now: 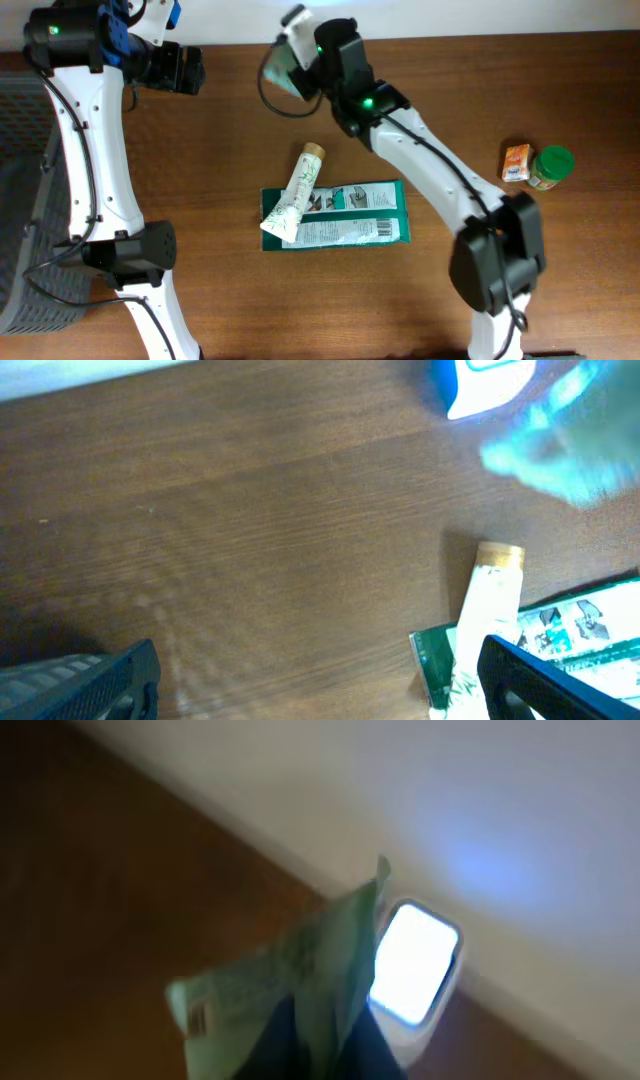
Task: Scan the item barcode
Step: 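Place the light green pouch beside the orange pack and release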
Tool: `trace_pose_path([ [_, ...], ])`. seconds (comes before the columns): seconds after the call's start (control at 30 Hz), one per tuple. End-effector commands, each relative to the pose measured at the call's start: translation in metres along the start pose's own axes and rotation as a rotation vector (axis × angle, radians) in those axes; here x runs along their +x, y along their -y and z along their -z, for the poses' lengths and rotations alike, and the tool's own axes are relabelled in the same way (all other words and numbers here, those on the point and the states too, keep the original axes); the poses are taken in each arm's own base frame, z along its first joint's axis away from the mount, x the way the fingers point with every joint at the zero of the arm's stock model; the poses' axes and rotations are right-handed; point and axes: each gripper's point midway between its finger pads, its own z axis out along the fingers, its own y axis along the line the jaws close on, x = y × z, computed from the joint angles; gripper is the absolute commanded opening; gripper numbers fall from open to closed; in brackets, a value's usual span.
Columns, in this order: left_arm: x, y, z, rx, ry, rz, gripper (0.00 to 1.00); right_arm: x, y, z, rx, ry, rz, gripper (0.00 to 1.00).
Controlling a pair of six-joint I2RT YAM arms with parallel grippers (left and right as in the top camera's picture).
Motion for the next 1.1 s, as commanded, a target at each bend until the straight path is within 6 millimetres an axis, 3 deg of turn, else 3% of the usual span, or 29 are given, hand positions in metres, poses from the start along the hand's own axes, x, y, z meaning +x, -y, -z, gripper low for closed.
trace_pose_path([
  [0.0,-0.002,0.000,0.005,0.001,0.017,-0.014,0.99,0.035,-0.004,0.034,-0.014,-0.194,-0.205,0.04],
  [0.1,-0.002,0.000,0.005,0.001,0.017,-0.014,0.99,0.111,-0.001,0.061,0.011,-0.520,-0.260,0.04],
  [0.2,-0.002,0.000,0.005,0.002,0.017,-0.014,0.99,0.161,0.044,0.094,0.197,-0.716,-0.514,0.04],
  [0.23,-0.002,0.000,0.005,0.001,0.017,-0.014,0.99,0.179,0.070,0.108,0.285,-0.765,-0.635,0.04],
  [0.47,-0.002,0.000,0.005,0.001,0.017,-0.014,0.99,0.242,0.219,0.170,0.563,-0.741,-1.009,0.04],
  [0.5,-0.002,0.000,0.005,0.001,0.017,-0.014,0.99,0.245,0.231,0.173,0.583,-0.719,-1.028,0.04],
  [0.53,-0.002,0.000,0.005,0.001,0.017,-0.014,0.99,0.247,0.260,0.173,0.614,-0.645,-1.029,0.04],
  [0.6,-0.002,0.000,0.005,0.002,0.017,-0.014,0.99,0.251,0.288,0.165,0.655,-0.583,-1.000,0.04],
  [0.67,-0.002,0.000,0.005,0.002,0.017,-0.014,0.99,0.275,0.318,0.153,0.782,-0.575,-0.964,0.04],
  [0.77,-0.002,0.000,0.005,0.001,0.017,-0.014,0.99,0.305,0.330,0.142,0.852,-0.622,-0.945,0.04],
  [0.87,-0.002,0.000,0.005,0.001,0.017,-0.014,0.99,0.313,0.335,0.146,0.883,-0.638,-0.943,0.08],
  [0.9,-0.002,0.000,0.005,0.002,0.017,-0.014,0.99,0.314,0.337,0.147,0.888,-0.639,-0.942,0.25],
  [0.93,-0.002,0.000,0.005,0.001,0.017,-0.014,0.99,0.316,0.338,0.149,0.879,-0.654,-0.919,0.34],
  [1.0,-0.002,0.000,0.005,0.001,0.017,-0.014,0.99,0.314,0.340,0.152,0.879,-0.652,-0.914,0.38],
  [1.07,-0.002,0.000,0.005,0.001,0.017,-0.014,0.99,0.296,0.340,0.164,0.880,-0.634,-0.910,0.58],
])
